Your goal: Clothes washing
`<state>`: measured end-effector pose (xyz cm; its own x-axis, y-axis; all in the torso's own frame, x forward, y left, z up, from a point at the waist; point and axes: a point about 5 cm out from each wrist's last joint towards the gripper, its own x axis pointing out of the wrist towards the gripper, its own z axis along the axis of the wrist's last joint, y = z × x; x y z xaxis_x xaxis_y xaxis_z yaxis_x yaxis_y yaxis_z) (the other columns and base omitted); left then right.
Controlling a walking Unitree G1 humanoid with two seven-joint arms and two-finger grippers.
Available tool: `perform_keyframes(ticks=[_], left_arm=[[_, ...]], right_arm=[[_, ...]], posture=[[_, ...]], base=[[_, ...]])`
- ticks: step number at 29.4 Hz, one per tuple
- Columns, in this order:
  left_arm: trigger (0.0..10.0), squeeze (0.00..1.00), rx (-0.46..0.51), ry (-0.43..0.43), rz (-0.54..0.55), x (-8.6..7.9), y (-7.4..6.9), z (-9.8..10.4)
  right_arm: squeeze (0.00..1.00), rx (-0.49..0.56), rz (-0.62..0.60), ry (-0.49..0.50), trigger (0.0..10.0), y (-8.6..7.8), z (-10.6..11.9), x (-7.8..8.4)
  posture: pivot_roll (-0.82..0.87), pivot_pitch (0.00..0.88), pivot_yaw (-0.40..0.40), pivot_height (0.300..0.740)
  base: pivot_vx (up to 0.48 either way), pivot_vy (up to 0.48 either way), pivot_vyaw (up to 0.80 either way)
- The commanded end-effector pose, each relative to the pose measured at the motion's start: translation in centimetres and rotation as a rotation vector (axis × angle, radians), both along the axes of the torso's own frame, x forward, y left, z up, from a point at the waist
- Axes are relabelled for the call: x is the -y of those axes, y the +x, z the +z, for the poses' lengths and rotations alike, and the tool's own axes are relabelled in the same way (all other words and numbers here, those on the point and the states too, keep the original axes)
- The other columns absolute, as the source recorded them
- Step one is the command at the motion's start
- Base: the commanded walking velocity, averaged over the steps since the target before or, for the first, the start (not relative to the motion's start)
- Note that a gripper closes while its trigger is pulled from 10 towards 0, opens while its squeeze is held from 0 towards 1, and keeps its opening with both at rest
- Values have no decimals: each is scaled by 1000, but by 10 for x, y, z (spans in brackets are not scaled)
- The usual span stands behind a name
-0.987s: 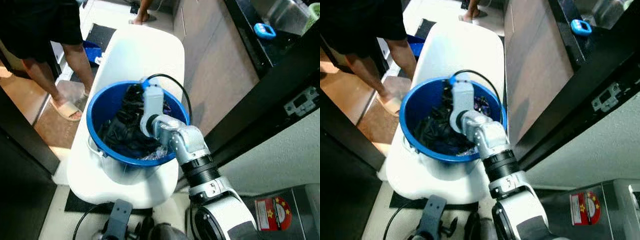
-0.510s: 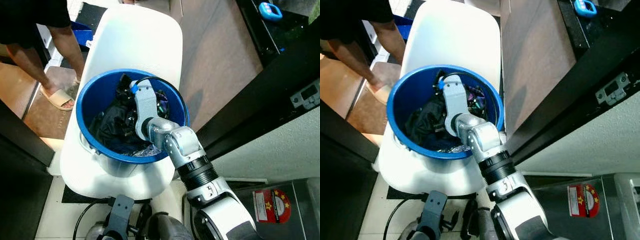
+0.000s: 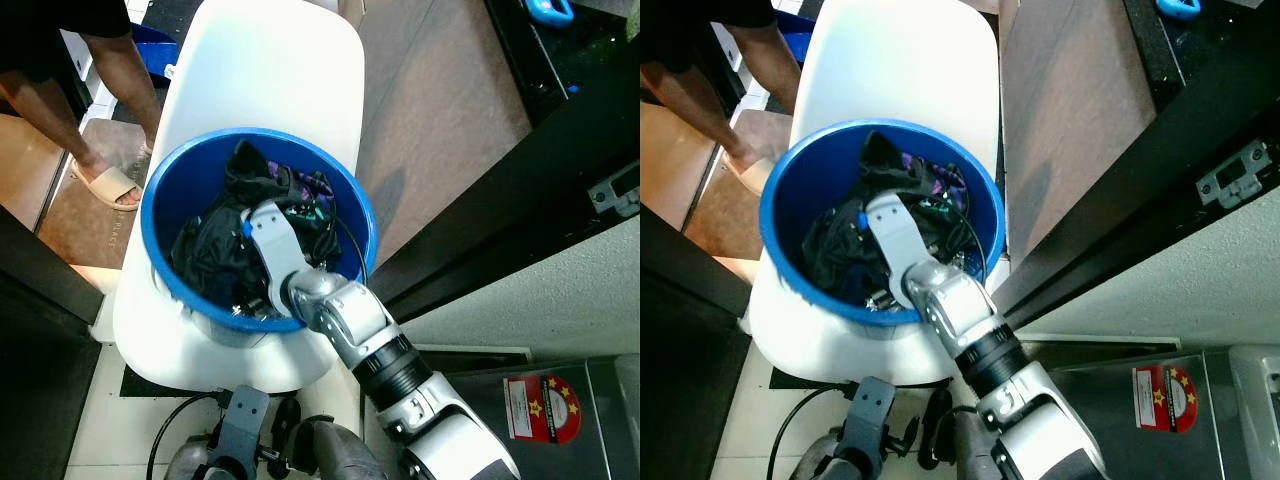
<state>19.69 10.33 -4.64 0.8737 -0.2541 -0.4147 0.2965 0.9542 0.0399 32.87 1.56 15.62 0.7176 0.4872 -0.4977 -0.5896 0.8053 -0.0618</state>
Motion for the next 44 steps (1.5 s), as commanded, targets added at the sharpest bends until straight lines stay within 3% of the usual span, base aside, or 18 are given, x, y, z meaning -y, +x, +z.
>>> perform_keyframes(ticks=[1, 4, 5, 8, 9, 18, 32, 33, 34, 35, 37, 38, 39, 40, 41, 42, 43, 44], left_arm=[[10000, 0, -305, -40, -20, 24, -88, -41], [10000, 0, -305, -39, -22, 24, -89, -41], [10000, 0, -303, -38, -22, 24, -89, -41], [10000, 0, -303, -37, -22, 23, -89, -41], [10000, 0, -303, -37, -21, 23, -89, -41], [10000, 0, -306, -36, -24, 23, -90, -41], [10000, 0, -309, -28, -24, 20, -88, -41], [10000, 0, -308, -26, -25, 19, -86, -41], [10000, 0, -308, -26, -25, 19, -86, -41], [10000, 0, -308, -22, -25, 18, -84, -41], [10000, 0, -308, -22, -25, 18, -84, -41], [10000, 0, -308, -20, -25, 17, -82, -41], [10000, 0, -308, -20, -25, 17, -82, -41], [10000, 0, -303, -10, -24, 12, -77, -41], [10000, 0, -303, -10, -24, 12, -77, -41], [10000, 0, -298, 0, -22, 8, -71, -40], [10000, 0, -298, 0, -22, 8, -71, -40], [10000, 0, -294, 10, -21, 4, -65, -40]], right_arm=[[0, -219, 9, 62, 10000, -34, -51, -9], [0, -228, 6, 49, 10000, -33, -53, -2], [0, -241, 6, 38, 8941, -35, -56, 4], [0, -250, 6, 32, 8941, -36, -58, 7], [0, -262, 9, 32, 0, -39, -59, 8], [0, -289, 17, 61, 0, -46, -60, 5], [0, -352, -11, 187, 0, -49, -50, 1], [0, -385, -7, 290, 0, -49, -42, -5], [0, -385, -7, 290, 0, -49, -42, -5], [0, -414, 8, 414, 0, -48, -30, -11], [0, -414, 8, 414, 0, -48, -30, -11], [0, -430, 20, 497, 0, -47, -23, -15], [0, -430, 20, 497, 0, -47, -23, -15], [0, -433, 72, 690, 0, -43, 4, -22], [0, -433, 72, 690, 0, -43, 4, -22], [0, -422, 112, 825, 0, -39, 26, -24], [0, -422, 112, 825, 0, -39, 26, -24], [0, -407, 136, 911, 0, -35, 40, -25]], posture=[[141, 465, -266, 740], [140, 467, -266, 740], [135, 469, -269, 740], [135, 471, -268, 740], [135, 471, -268, 740], [133, 473, -268, 740], [128, 458, -259, 740], [131, 450, -255, 740], [131, 450, -255, 740], [138, 432, -250, 740], [138, 432, -250, 740], [138, 432, -250, 740], [138, 432, -250, 740], [144, 382, -238, 740], [144, 382, -238, 740], [146, 363, -236, 740], [146, 363, -236, 740], [148, 343, -232, 740]], base=[[0, 0, 0], [0, 0, 0], [0, 0, 0], [0, 0, 0], [0, 0, 0], [0, 0, 0], [0, 0, 0], [0, 0, 0], [0, 0, 0], [0, 0, 0], [0, 0, 0], [0, 0, 0], [0, 0, 0], [0, 0, 0], [0, 0, 0], [0, 0, 0], [0, 0, 0], [0, 0, 0]])
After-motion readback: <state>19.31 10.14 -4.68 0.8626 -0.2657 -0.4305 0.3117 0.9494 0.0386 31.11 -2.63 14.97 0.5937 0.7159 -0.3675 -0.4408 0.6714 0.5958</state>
